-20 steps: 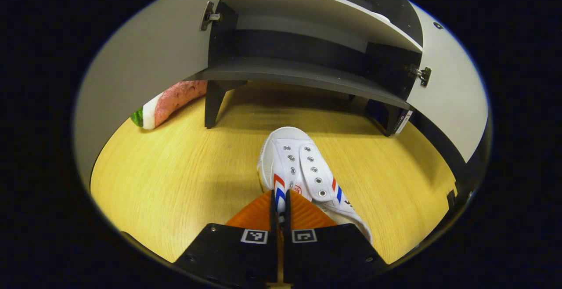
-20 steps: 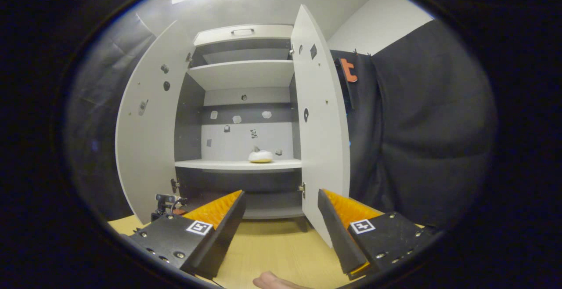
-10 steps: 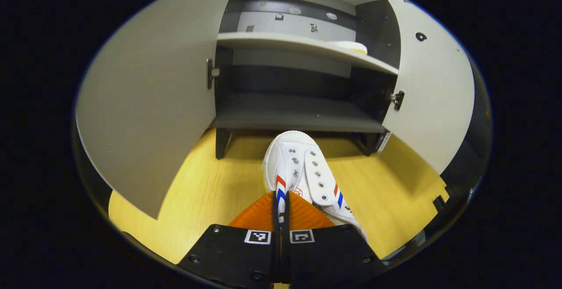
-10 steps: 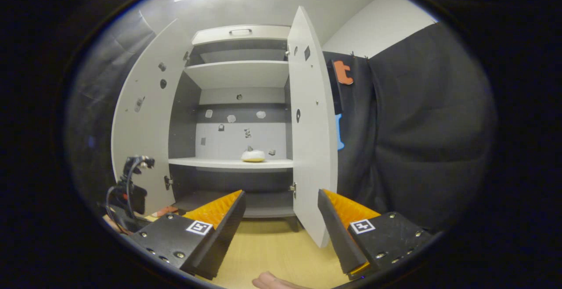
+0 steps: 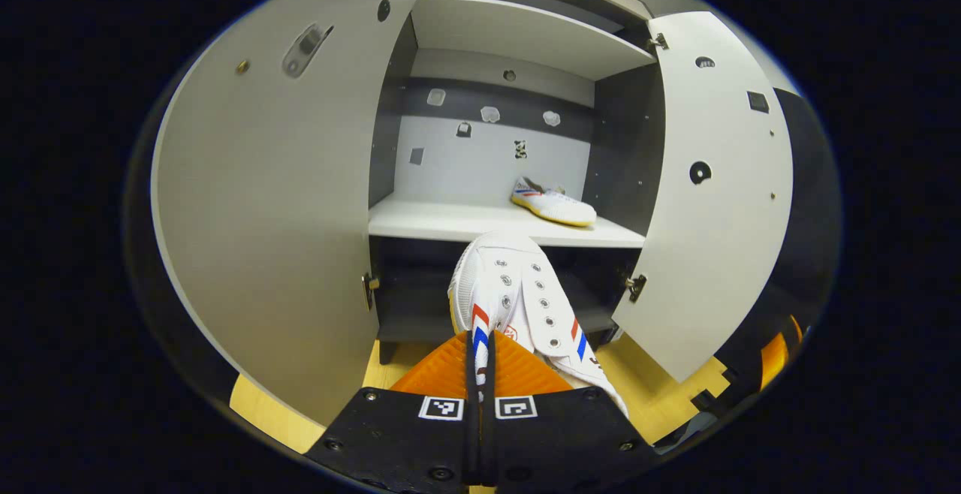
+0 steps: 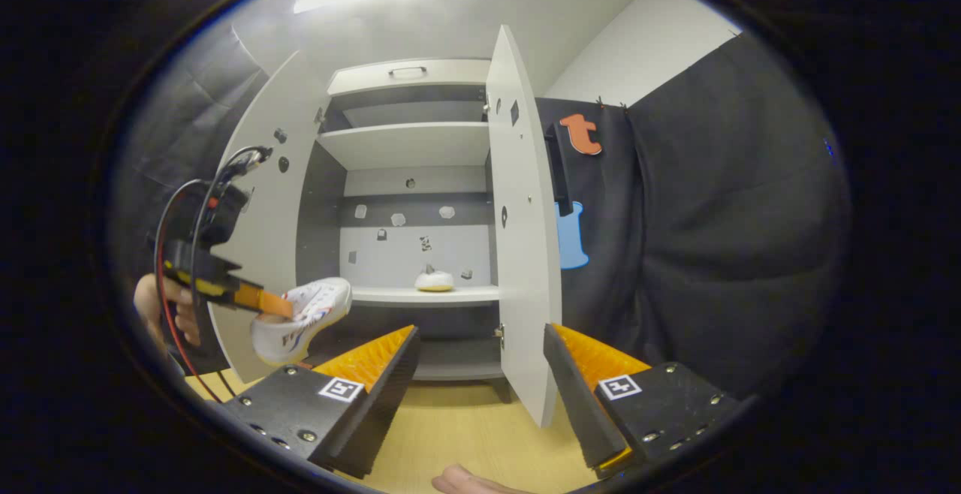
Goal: Grab one shoe with the right hand and put it into the shoe cabinet, grab the other shoe with the left hand and put it into the shoe cabinet; then close the right door with the right hand and the left door with the left hand.
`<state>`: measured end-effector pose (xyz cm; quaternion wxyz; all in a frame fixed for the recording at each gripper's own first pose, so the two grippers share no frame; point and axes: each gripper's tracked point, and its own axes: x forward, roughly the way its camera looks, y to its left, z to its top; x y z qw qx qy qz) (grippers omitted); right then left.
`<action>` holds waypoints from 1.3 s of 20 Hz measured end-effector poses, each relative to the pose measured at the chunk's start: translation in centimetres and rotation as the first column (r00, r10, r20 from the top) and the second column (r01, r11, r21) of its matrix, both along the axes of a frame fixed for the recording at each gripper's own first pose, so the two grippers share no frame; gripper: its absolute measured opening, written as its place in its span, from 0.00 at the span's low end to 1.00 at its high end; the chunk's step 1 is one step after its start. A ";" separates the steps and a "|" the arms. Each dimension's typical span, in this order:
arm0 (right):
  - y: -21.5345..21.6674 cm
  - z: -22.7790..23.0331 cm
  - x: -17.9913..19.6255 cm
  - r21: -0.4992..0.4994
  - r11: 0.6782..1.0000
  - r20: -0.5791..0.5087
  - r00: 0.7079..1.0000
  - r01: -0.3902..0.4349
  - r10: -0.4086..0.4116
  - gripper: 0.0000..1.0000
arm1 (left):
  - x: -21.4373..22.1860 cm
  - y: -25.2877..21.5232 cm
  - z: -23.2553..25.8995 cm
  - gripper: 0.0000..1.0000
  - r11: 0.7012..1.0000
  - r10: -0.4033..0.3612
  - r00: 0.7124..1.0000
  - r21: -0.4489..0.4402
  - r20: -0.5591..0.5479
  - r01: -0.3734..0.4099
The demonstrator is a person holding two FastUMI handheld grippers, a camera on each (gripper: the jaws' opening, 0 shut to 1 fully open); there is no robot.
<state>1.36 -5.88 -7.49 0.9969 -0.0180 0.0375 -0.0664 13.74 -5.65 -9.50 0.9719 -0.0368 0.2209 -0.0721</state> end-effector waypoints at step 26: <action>-2.0 1.2 -0.3 -0.013 1.000 0.050 0.998 0.027 -0.027 0.98 | 28.2 3.2 -2.4 0.17 0.978 0.155 0.973 0.163 -0.172 -0.127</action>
